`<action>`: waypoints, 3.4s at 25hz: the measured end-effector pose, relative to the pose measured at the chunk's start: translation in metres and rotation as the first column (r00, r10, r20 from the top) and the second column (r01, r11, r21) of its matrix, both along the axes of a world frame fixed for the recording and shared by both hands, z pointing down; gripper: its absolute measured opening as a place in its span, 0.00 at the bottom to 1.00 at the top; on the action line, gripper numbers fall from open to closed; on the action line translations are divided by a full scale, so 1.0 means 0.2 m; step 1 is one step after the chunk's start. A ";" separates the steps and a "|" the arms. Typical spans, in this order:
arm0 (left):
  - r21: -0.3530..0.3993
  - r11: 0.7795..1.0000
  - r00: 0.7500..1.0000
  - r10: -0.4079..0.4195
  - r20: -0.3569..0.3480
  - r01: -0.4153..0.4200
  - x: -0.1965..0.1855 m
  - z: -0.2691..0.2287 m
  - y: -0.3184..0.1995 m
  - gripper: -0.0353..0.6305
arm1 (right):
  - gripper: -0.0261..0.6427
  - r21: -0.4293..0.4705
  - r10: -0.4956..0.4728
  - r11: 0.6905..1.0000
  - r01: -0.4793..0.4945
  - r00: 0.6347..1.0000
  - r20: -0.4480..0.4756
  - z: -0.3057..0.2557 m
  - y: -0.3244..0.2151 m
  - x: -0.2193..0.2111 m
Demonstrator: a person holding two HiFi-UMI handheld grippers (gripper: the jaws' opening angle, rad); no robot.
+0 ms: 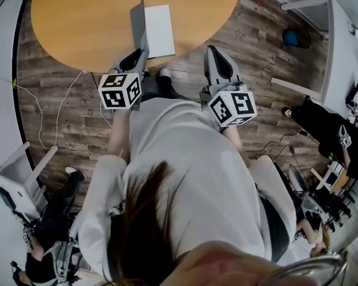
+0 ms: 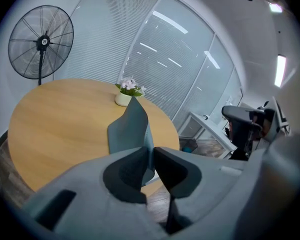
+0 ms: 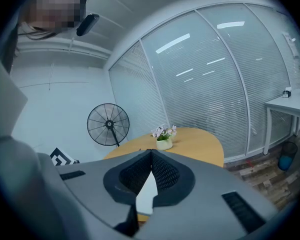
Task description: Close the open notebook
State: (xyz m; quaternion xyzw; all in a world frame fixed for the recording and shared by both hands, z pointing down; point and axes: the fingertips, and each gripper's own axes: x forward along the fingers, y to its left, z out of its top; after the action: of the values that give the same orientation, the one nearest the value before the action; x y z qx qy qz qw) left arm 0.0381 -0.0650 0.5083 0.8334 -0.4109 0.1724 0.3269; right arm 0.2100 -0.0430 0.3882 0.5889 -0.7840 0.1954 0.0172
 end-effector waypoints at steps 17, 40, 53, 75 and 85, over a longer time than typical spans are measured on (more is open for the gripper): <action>-0.059 0.980 0.978 0.192 0.080 -0.188 0.30 0.20 0.01 0.13 | 0.04 -0.027 0.069 0.997 -0.069 0.998 -0.004 0.04 0.06 0.10; -0.130 0.946 0.942 0.313 0.119 -0.298 0.57 0.46 0.01 0.15 | 0.04 -0.048 0.098 0.994 -0.098 0.995 -0.004 0.07 0.05 0.12; -0.084 0.951 0.938 0.308 0.156 -0.298 0.61 0.49 0.01 0.19 | 0.04 -0.047 0.089 0.995 -0.090 0.996 -0.004 0.07 0.04 0.14; -0.099 0.952 0.948 0.300 0.107 -0.291 0.60 0.48 0.04 0.44 | 0.04 -0.052 0.072 0.996 -0.072 0.997 0.000 0.08 0.03 0.14; -0.061 0.968 0.961 0.247 0.123 -0.242 0.55 0.43 0.00 0.28 | 0.04 -0.032 0.044 0.999 -0.044 0.999 0.005 0.06 0.03 0.11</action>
State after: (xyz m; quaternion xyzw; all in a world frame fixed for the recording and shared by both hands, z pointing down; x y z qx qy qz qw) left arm 0.1484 -0.0656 0.5938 0.8573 -0.3211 0.2743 0.2945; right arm 0.2321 -0.0377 0.3997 0.6052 -0.7677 0.2099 0.0203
